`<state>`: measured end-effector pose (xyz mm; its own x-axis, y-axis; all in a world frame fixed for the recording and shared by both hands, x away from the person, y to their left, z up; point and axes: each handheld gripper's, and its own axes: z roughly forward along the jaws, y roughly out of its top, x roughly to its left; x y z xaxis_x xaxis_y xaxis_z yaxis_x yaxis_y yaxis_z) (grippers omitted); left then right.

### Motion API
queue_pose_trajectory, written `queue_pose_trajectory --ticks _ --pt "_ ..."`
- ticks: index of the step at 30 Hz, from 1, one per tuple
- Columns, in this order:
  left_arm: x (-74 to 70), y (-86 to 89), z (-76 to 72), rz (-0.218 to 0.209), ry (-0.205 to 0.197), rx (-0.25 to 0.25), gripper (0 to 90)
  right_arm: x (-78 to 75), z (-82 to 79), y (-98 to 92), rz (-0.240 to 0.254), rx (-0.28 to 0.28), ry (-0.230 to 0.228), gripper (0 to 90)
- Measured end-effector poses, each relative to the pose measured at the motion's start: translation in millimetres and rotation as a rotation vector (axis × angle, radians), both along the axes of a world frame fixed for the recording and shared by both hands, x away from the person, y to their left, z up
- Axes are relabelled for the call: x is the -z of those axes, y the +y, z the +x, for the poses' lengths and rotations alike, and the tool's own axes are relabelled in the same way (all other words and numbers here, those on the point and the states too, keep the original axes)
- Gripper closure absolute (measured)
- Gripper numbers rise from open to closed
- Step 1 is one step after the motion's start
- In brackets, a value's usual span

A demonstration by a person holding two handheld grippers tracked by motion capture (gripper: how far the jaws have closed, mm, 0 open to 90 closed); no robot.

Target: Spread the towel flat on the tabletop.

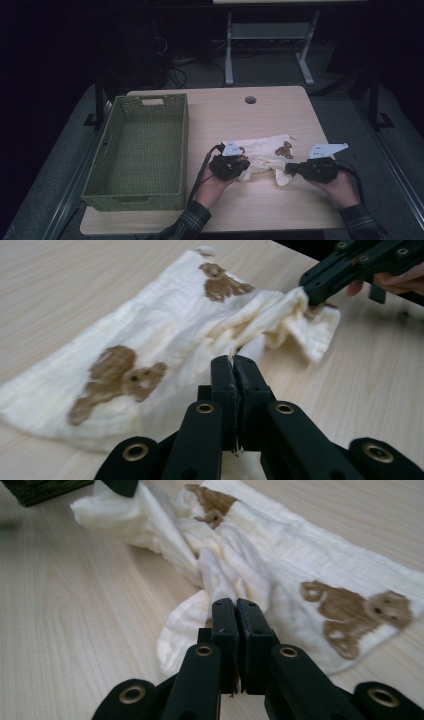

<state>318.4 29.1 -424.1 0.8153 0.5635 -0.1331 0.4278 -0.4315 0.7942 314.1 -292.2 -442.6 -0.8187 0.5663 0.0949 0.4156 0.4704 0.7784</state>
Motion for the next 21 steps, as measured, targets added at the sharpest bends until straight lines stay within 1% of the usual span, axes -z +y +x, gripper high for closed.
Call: queue_pose_trajectory --ticks 1,2,3,5,8,9,10,12,15,17,19,21 --pt "-0.7 1.6 0.7 -0.005 0.000 -0.011 87.8 -1.1 -0.1 -2.8 0.009 0.008 0.007 86.9" --pt "-0.9 3.1 1.6 -0.006 0.002 -0.019 87.8 -1.6 0.8 -6.0 0.010 0.017 -0.001 86.9" --pt "-1.2 4.5 2.5 0.003 0.000 -0.024 87.8 -2.1 1.4 -9.0 0.015 0.025 0.003 86.9" --pt "-1.0 6.8 4.5 0.016 0.000 -0.038 87.8 -2.9 3.3 -16.0 0.013 0.040 -0.005 87.0" --pt "0.1 9.8 8.0 0.023 0.005 -0.072 87.9 -3.0 6.4 -26.7 0.014 0.069 -0.004 87.0" --pt "0.0 11.1 9.3 0.042 0.002 -0.079 87.9 -2.4 7.8 -30.4 0.013 0.079 -0.002 87.0" --pt "0.8 11.9 10.7 0.048 -0.002 -0.088 87.9 -1.8 9.4 -34.0 0.011 0.088 0.002 87.0" --pt "2.5 13.9 14.3 0.054 0.008 -0.107 88.0 -0.3 12.6 -40.0 0.019 0.110 0.019 87.0" --pt "6.2 14.8 20.5 0.075 0.012 -0.130 88.0 4.7 20.5 -45.7 -0.006 0.125 0.023 88.4" --pt "10.6 13.1 25.2 0.074 0.026 -0.148 87.9 10.4 28.4 -47.8 -0.017 0.129 0.040 88.4" --pt "13.9 10.4 29.9 0.091 0.024 -0.150 87.6 14.6 35.1 -46.4 -0.032 0.135 0.055 88.4" --pt "16.9 7.0 34.9 0.120 0.010 -0.157 87.5 17.7 40.2 -42.8 -0.058 0.134 0.051 88.5"
